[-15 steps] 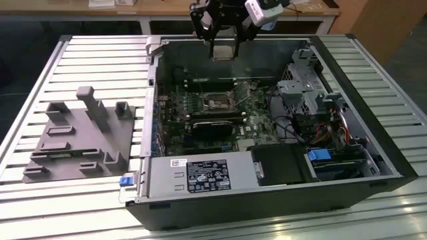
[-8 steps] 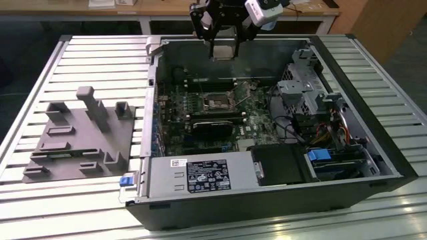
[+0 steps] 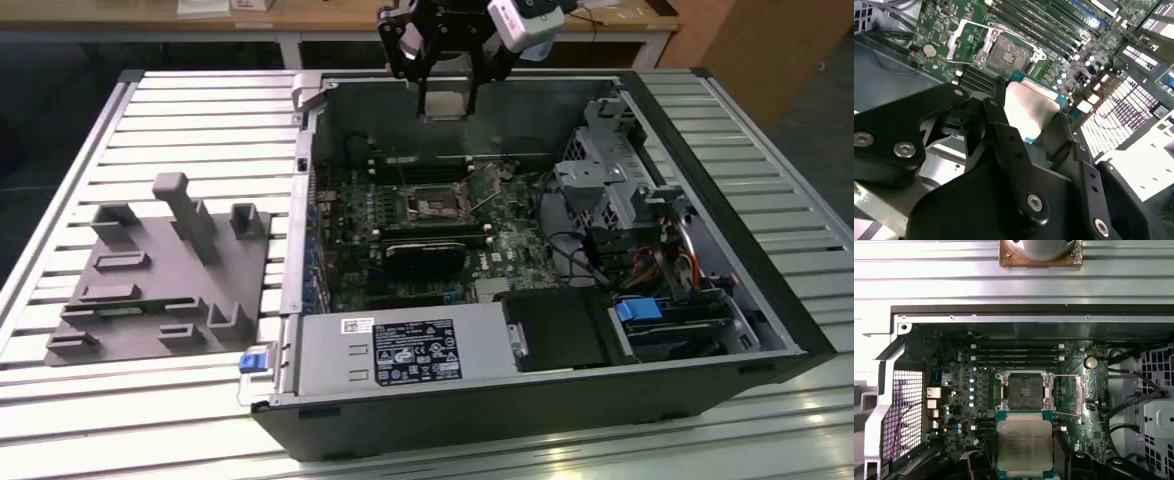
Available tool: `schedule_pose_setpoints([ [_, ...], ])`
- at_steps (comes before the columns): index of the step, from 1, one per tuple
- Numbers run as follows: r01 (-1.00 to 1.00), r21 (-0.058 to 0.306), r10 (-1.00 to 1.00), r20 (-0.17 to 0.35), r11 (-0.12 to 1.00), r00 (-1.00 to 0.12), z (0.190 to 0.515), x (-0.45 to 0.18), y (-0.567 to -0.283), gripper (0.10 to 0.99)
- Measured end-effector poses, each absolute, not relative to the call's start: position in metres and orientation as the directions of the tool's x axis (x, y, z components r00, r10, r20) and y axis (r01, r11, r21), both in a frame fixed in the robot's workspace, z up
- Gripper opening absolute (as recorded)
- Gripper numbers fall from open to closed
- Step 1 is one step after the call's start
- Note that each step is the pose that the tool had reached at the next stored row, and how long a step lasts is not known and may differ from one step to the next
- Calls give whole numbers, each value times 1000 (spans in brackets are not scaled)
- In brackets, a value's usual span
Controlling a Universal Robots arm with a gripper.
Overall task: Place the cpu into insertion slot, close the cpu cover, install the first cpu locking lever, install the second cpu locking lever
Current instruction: 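Place the cpu into insertion slot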
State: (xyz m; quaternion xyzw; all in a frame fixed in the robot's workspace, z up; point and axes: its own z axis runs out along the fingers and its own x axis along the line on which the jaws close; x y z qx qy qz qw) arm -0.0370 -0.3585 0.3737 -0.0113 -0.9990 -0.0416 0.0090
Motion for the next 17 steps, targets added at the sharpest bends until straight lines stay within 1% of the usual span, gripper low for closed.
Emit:
schedule_pose_setpoints([
  [5,23,82,21,19,996,-1000,372,-37,-358,537],
  [17,32,81,31,19,996,-999,351,-37,-358,537],
])
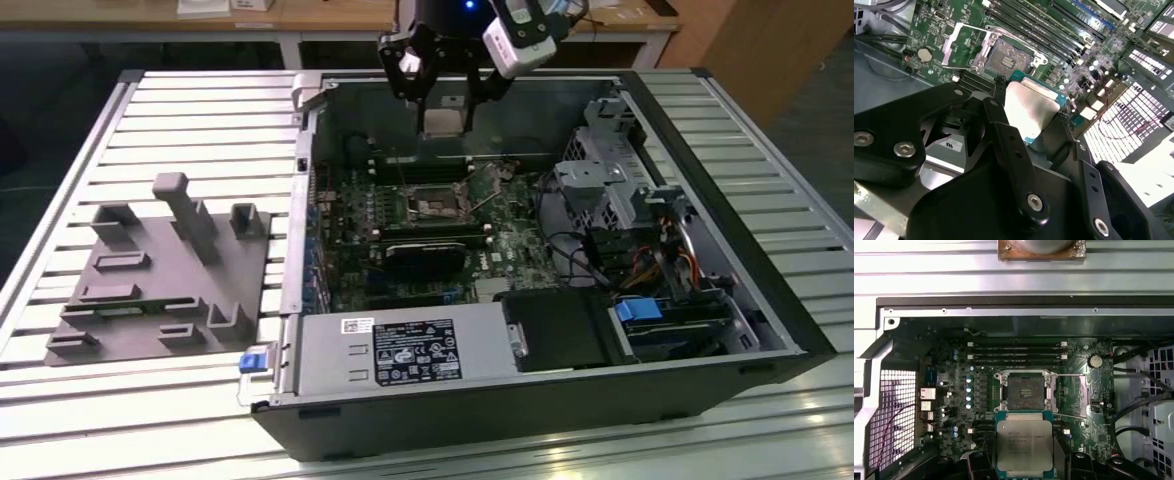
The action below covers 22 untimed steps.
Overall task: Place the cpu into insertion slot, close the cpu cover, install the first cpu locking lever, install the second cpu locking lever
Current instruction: 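Place the cpu into insertion slot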
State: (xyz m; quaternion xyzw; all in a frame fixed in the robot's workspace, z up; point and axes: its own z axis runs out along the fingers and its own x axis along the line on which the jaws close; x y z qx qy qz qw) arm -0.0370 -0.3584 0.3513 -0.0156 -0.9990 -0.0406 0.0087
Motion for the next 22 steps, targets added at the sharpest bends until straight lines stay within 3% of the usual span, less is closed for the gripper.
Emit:
schedule_pose_setpoints([
  [22,425,80,425,19,902,-905,338,-37,-358,537],
])
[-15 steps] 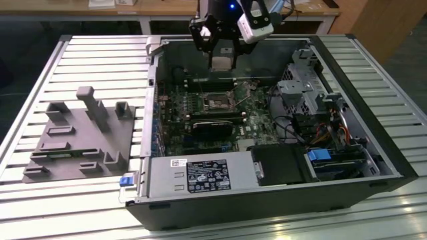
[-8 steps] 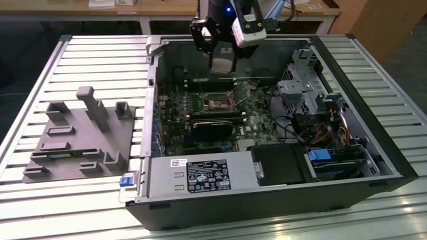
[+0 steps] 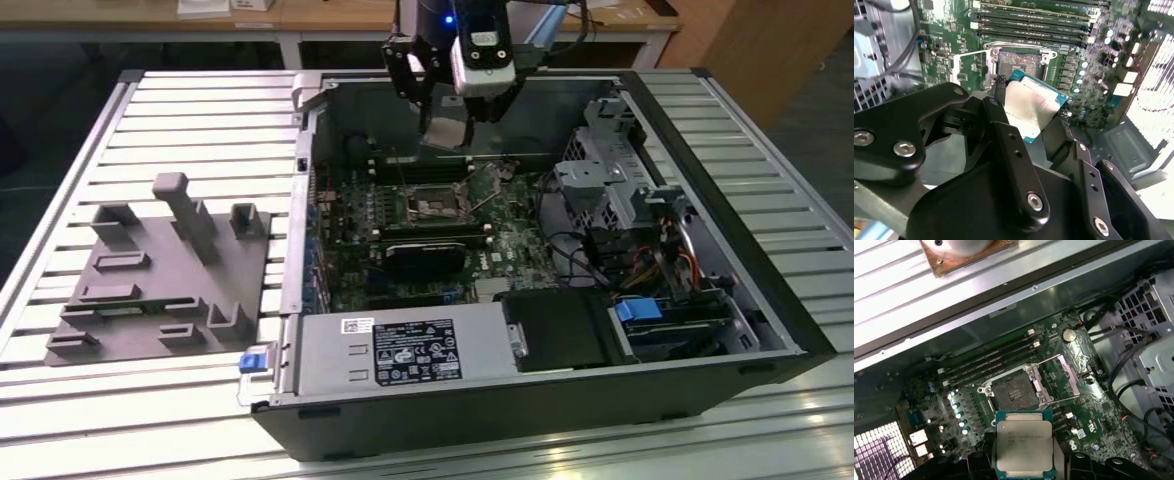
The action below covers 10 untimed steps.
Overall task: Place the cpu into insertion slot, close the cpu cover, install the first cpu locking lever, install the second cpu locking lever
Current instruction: 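Place the cpu into insertion slot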
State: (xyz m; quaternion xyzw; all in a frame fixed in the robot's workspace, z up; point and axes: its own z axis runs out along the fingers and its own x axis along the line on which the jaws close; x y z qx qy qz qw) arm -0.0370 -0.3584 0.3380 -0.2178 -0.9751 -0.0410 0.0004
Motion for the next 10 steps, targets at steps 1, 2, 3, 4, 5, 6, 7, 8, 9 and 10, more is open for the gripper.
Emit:
schedule_pose_setpoints([
  [1,449,80,449,19,890,-893,338,-37,-358,537],
  [2,465,80,465,19,882,-885,338,-37,-358,537],
  [3,482,80,482,19,873,-876,338,-37,-358,537],
  [4,498,80,498,19,864,-867,338,-37,-358,537],
  [5,513,80,513,19,855,-858,337,-37,-358,537],
  [6,528,80,529,19,845,-849,337,-37,-358,537],
  [7,543,80,544,19,836,-839,337,-37,-358,537],
  [8,558,80,559,19,826,-829,337,-37,-358,537],
  [9,573,80,574,19,816,-819,337,-37,-358,537],
  [10,589,80,590,19,804,-808,337,-37,-358,537],
])
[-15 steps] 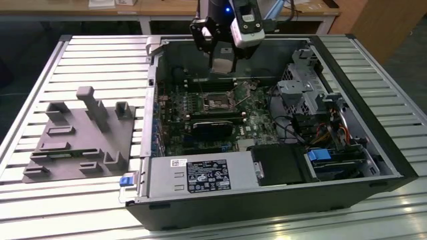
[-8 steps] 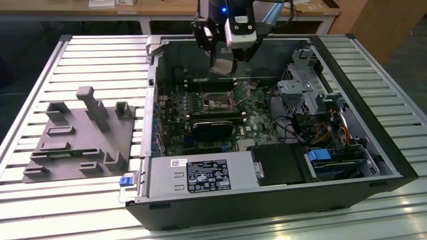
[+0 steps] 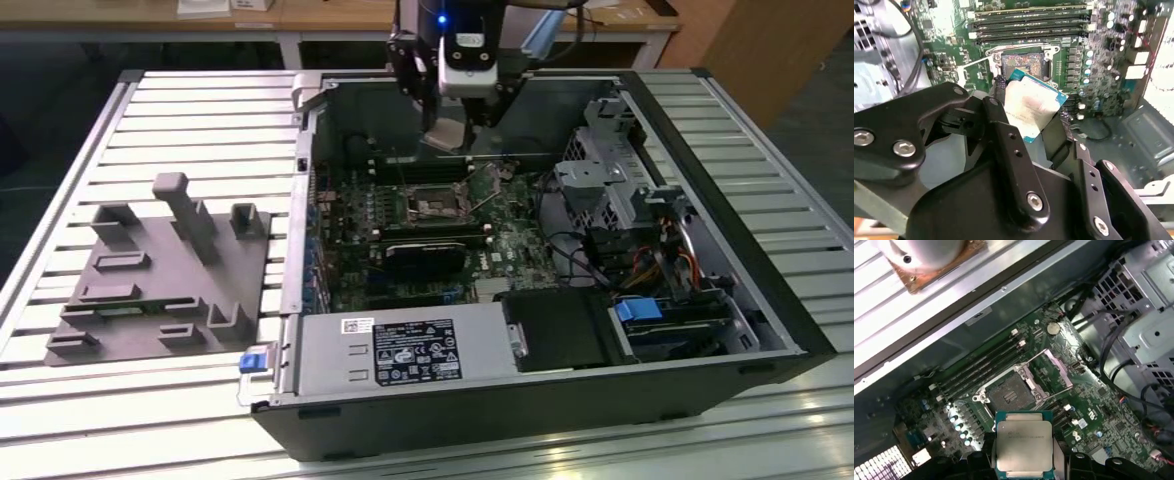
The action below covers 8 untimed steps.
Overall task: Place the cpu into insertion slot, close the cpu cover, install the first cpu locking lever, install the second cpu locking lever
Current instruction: 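Place the cpu into insertion slot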
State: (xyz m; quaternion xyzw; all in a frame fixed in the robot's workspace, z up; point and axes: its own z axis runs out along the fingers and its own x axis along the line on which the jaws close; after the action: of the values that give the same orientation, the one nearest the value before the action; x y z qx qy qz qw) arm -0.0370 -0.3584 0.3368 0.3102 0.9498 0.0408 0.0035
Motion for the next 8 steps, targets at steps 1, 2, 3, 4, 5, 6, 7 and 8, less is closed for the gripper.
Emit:
schedule_pose_setpoints([
  [1,603,80,604,19,793,-797,337,-37,-358,537],
  [2,618,80,618,19,782,-786,337,-37,-358,537],
  [3,632,80,632,19,771,-775,336,-37,-358,537],
  [4,645,80,646,19,760,-763,336,-37,-358,537],
  [5,659,80,660,19,748,-751,336,-37,-358,537],
  [6,672,80,673,19,736,-739,336,-37,-358,537],
  [7,686,80,687,19,723,-726,336,-37,-358,537],
  [8,699,80,700,18,710,-713,336,-37,-358,537],
])
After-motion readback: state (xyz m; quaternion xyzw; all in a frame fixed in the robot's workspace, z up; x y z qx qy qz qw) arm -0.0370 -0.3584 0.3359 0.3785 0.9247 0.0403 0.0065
